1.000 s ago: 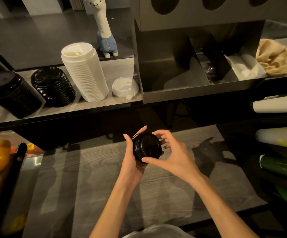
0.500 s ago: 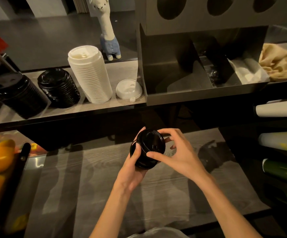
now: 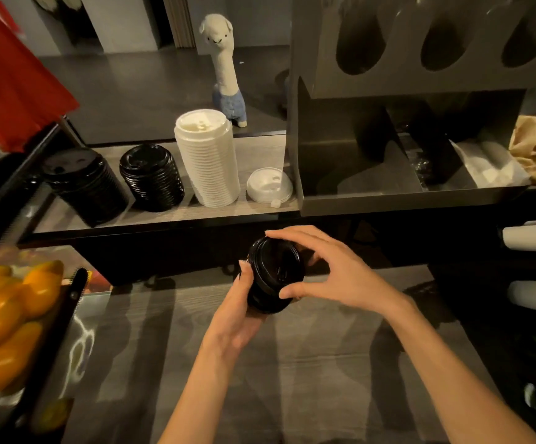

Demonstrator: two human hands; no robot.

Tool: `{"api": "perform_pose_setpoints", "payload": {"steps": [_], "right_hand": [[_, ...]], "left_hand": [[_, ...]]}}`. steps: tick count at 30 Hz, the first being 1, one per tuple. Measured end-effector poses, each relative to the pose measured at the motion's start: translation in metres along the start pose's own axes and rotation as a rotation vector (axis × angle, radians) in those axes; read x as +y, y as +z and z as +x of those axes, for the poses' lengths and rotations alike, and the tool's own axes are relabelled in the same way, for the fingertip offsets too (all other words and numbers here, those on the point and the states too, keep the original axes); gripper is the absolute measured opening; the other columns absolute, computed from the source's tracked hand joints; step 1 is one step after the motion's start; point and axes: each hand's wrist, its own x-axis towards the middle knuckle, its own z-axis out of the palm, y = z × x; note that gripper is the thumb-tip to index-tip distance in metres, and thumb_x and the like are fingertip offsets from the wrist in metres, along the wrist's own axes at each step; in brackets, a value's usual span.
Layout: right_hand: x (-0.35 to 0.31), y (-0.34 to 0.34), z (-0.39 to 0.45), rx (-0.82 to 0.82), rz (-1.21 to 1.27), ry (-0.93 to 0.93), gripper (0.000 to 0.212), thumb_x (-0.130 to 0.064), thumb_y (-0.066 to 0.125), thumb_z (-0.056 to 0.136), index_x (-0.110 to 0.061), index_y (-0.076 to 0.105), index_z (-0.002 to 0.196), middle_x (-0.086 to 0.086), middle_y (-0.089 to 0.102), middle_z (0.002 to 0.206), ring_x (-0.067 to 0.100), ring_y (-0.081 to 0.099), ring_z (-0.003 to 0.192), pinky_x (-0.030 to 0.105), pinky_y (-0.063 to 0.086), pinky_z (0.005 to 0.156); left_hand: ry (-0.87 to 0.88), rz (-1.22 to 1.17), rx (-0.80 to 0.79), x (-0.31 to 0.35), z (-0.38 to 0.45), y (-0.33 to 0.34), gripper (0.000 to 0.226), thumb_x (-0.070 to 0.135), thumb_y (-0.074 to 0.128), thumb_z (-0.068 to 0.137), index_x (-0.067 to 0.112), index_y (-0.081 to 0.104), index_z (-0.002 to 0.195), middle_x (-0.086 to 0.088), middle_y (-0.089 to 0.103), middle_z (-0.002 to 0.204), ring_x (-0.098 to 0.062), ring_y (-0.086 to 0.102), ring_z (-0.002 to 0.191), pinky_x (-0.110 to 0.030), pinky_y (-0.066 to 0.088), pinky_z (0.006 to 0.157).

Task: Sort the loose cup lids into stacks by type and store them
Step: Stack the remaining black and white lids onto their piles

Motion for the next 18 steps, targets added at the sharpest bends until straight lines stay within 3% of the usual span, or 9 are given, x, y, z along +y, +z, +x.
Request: {"api": "perform_pose_setpoints", "payload": {"steps": [4, 8, 13, 18], "right_hand": [[-0.022, -0.015, 0.032, -0.089, -0.059, -0.093, 0.079, -0.049, 0.085, 0.078, -0.056, 0.045, 0.146, -0.031, 0.048, 0.145, -0.005, 0.048, 0.134, 0.028, 0.049, 0.107], [-0.046, -0.011, 0.061, -0.097, -0.065, -0.164, 0.077, -0.052, 0.087, 0.077, -0.052, 0.048, 0.144, -0.026, 0.057, 0.141, -0.002, 0.054, 0.13, 0.038, 0.048, 0.112], [-0.09, -0.004, 0.106, -0.094, -0.063, -0.271, 0.075, -0.045, 0.09, 0.075, -0.042, 0.056, 0.141, -0.021, 0.065, 0.132, -0.002, 0.059, 0.124, 0.03, 0.05, 0.108], [-0.143, -0.007, 0.168, -0.052, -0.121, -0.368, 0.067, -0.045, 0.09, 0.075, -0.034, 0.062, 0.135, -0.017, 0.07, 0.12, -0.003, 0.063, 0.115, 0.018, 0.05, 0.102]], "left_hand": [[0.084, -0.02, -0.036, 0.027, -0.006, -0.007, 0.119, 0.074, 0.082, 0.061, 0.01, 0.041, 0.153, -0.02, 0.057, 0.146, -0.036, 0.06, 0.13, -0.047, 0.058, 0.092], [0.131, -0.051, -0.019, 0.059, -0.017, -0.013, 0.099, 0.075, 0.08, 0.06, 0.015, 0.064, 0.137, -0.016, 0.062, 0.142, -0.03, 0.062, 0.128, -0.048, 0.058, 0.095], [0.221, -0.104, 0.047, 0.11, -0.038, -0.03, 0.078, 0.067, 0.037, 0.083, 0.016, 0.057, 0.139, -0.015, 0.067, 0.135, -0.029, 0.067, 0.121, -0.047, 0.061, 0.087], [0.349, -0.11, 0.145, 0.156, -0.055, -0.054, 0.061, 0.063, 0.044, 0.089, 0.024, 0.062, 0.131, -0.016, 0.072, 0.126, -0.035, 0.068, 0.119, -0.049, 0.059, 0.091]]}}
